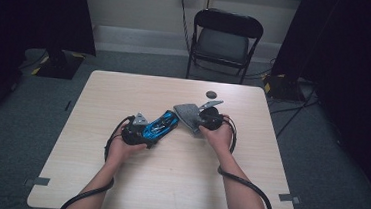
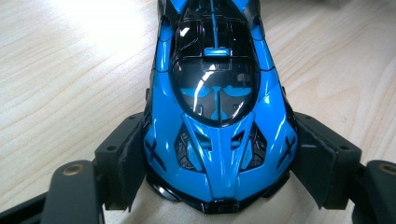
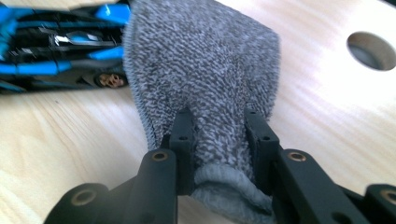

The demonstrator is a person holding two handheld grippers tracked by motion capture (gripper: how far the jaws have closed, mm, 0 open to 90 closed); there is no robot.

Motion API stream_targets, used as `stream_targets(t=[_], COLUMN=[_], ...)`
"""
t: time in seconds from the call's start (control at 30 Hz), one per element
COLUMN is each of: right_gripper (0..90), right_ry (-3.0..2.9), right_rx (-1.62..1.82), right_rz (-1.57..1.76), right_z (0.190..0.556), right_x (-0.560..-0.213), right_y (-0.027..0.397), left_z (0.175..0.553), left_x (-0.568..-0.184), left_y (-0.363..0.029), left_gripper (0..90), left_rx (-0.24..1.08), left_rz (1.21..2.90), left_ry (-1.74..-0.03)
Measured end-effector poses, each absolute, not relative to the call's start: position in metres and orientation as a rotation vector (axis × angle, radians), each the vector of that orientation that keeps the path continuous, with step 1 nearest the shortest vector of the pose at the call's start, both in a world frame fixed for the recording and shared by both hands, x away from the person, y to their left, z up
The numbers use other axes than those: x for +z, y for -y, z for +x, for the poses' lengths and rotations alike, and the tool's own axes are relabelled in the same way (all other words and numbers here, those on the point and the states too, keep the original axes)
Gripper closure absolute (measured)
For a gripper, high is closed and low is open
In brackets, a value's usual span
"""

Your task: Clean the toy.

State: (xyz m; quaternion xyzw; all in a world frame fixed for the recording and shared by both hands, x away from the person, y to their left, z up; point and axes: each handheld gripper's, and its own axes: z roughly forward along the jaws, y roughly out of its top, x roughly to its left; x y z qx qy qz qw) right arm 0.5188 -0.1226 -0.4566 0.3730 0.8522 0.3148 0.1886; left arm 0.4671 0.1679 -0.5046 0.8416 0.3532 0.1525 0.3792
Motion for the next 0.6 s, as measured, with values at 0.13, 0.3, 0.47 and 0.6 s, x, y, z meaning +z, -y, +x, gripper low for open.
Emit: stream_targets(t=[0.13,0.3,0.47,0.6], right_gripper=[69.3,69.3,69.3,69.2], right_ry=[-2.387,-2.394,-2.418,-2.438], right_rx=[0.935,0.987,1.03,1.048], right_rz=[1.002,0.94,0.871,0.824], right_z=[0.514,0.505,0.492,0.482], right_x=[-0.443,-0.431,-0.428,-0.427], right_y=[0.122,0.117,0.109,0.103], left_z=[0.467,0.467,0.467,0.467], left_x=[-0.505,-0.505,-0.505,-0.505], left_y=[-0.168,-0.168,-0.168,-0.168], left_gripper=[25.4,25.3,25.3,25.3], left_rx=[0.39,0.389,0.389,0.389], left_rz=[2.151,2.151,2.15,2.15], left_ry=[-0.901,-0.902,-0.902,-0.902])
